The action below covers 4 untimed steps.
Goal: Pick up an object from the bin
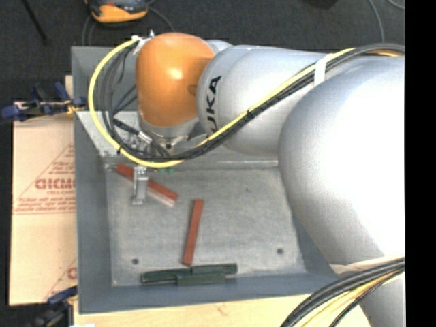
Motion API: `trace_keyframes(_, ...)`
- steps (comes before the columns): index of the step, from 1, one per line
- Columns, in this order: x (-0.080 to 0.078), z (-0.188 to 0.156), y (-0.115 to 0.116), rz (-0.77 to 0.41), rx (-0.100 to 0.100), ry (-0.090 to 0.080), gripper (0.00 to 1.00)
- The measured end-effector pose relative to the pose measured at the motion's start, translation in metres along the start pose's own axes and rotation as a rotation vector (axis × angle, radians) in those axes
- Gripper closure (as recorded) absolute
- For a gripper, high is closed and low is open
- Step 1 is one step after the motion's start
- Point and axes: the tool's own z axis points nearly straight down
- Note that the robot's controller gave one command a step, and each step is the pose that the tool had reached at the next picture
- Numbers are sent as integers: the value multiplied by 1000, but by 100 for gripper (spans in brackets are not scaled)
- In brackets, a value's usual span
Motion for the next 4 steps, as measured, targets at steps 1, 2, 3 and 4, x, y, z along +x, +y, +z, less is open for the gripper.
trace_keyframes(1,-2,-5,-1,4,-2,-8,0)
trace_keyframes(2,-23,61,-4,0,-4,-14,0)
trace_keyframes(3,13,94,-32,191,-2,-8,100)
trace_keyframes(4,13,94,-32,192,-2,-8,100)
